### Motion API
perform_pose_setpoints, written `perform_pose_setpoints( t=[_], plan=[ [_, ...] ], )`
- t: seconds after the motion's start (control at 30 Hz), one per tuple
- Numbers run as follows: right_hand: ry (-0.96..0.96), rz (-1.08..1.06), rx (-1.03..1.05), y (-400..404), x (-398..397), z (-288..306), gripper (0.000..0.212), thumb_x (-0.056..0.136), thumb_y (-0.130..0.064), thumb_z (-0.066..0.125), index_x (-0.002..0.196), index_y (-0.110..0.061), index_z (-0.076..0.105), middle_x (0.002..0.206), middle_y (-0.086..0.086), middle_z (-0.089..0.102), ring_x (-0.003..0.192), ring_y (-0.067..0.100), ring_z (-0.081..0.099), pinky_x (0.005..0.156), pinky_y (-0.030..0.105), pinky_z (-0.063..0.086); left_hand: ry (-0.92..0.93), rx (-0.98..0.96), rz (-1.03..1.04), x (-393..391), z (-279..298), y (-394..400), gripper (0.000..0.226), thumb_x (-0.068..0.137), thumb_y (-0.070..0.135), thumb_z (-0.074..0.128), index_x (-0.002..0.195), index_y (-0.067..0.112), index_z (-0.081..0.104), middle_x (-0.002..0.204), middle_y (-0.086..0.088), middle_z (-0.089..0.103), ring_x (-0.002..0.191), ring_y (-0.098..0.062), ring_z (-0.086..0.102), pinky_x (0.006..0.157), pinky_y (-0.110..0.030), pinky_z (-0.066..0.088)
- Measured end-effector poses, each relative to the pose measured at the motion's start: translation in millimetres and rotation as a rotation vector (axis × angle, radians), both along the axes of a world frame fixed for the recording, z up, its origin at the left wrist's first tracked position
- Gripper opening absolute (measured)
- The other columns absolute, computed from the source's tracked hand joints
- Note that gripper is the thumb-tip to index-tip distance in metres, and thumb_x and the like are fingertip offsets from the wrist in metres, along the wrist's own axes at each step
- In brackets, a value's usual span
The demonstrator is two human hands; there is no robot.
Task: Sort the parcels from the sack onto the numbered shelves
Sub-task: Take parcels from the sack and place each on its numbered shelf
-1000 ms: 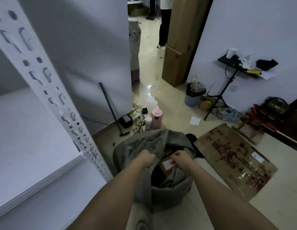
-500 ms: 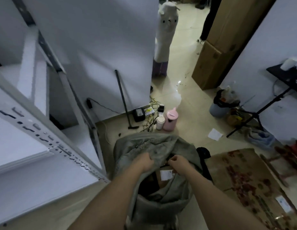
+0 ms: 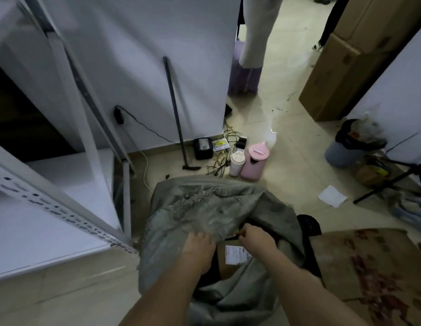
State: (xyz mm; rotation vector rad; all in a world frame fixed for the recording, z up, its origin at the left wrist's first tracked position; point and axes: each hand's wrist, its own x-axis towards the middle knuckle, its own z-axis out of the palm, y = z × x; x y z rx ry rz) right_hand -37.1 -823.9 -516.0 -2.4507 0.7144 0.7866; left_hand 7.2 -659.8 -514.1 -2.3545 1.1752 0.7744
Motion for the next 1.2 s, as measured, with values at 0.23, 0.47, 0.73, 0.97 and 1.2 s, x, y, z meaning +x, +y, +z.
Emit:
perform_pose_setpoints(
  t=[0.23, 0.47, 0.73, 0.97, 1.2],
  plan=[
    [-0.097, 0.278, -0.214, -3, 35, -154, 0.033, 0.096, -0.029, 0.049, 0.125, -0.013, 0.05, 0.127, 0.008, 0.054, 0.116, 0.026, 0.051, 0.087, 0.035, 0.046, -0.155, 0.175, -0.493, 3, -168, -10, 0.041, 0.098, 0.034, 0.046, 0.137, 0.019, 0.052, 0.146, -0.005, 0.042, 0.142, -0.03, 0.022, 0.116, -0.055, 0.001],
    [-0.184, 0.557, -0.436, -1, 56, -257, 0.074, 0.092, -0.032, 0.06, 0.151, -0.02, 0.017, 0.151, 0.004, 0.029, 0.141, 0.027, 0.025, 0.111, 0.045, 0.027, -0.49, 0.493, -0.564, 25, -255, -5, 0.061, 0.1, 0.052, 0.026, 0.152, 0.02, 0.021, 0.16, -0.008, 0.014, 0.145, -0.041, -0.013, 0.098, -0.064, -0.025],
    [-0.477, 0.591, -0.751, -9, 87, -279, 0.039, 0.092, -0.018, 0.055, 0.13, -0.018, 0.047, 0.132, 0.01, 0.046, 0.121, 0.03, 0.044, 0.095, 0.042, 0.038, -0.875, 0.511, -0.314, 78, -253, 19, 0.077, 0.096, 0.059, 0.032, 0.153, 0.015, 0.008, 0.158, -0.023, -0.008, 0.131, -0.057, -0.029, 0.097, -0.071, -0.025],
    [-0.468, 0.189, -0.48, -16, 140, -233, 0.032, 0.095, -0.028, 0.053, 0.121, -0.012, 0.043, 0.114, 0.012, 0.065, 0.101, 0.032, 0.065, 0.076, 0.037, 0.049, -1.008, 0.564, -0.162, 108, -235, 42, 0.09, 0.088, 0.069, 0.034, 0.154, 0.015, 0.003, 0.156, -0.028, -0.008, 0.124, -0.066, -0.031, 0.102, -0.072, -0.018],
    [-0.386, 0.242, -0.171, -38, 182, -228, 0.072, 0.089, -0.036, 0.062, 0.147, -0.026, 0.02, 0.155, 0.009, 0.029, 0.14, 0.035, 0.028, 0.109, 0.06, 0.025, -0.986, 0.412, -0.117, 121, -226, 52, 0.076, 0.095, 0.053, 0.037, 0.153, 0.012, 0.012, 0.156, -0.03, -0.005, 0.13, -0.058, -0.029, 0.098, -0.07, -0.024]
  ],
)
